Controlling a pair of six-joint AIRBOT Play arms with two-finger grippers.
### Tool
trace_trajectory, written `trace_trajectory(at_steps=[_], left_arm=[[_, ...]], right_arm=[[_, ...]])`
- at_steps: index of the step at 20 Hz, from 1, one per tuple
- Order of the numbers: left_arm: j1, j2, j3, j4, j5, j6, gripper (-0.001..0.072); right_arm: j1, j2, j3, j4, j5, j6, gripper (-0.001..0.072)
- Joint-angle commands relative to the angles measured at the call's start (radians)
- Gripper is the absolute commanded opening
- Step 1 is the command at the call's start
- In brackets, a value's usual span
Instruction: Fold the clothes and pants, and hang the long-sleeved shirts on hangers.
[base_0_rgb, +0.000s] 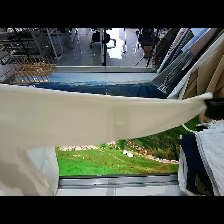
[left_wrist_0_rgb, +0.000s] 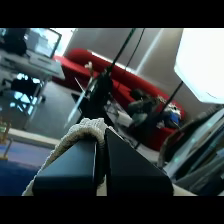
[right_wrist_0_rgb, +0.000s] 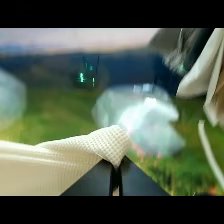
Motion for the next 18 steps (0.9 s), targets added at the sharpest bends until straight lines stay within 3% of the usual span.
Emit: trace_trajectory(at_steps=[1,6,11,14,18], left_arm=[[-0.083,-0.072,0.000,0.087,-0.050,-0.015,0.0016],[-0.120,-0.116,0.000,0.111,-0.069,-0.001,0.0017],[-0.209,-0.199,0.000,0.300,-0.018,0.000,0.0017],[-0.318,-0.317,0.000,0.330,0.165,-0.002,0.0017],[-0.516,-0.501,0.000,0.283,0.566,-0.002,0.0017]], right_arm=[[0.001,-0.027,-0.112,0.003,0.013,0.000,0.0021],[0.001,-0.063,-0.132,0.043,-0.030,0.000,0.0021],[0.001,-0.248,-0.132,0.086,-0.175,0.031,0.0021],[0.002,-0.455,-0.132,0.137,-0.411,0.038,0.0021],[0.072,-0.760,-0.090,0.254,-0.786,0.037,0.0021]])
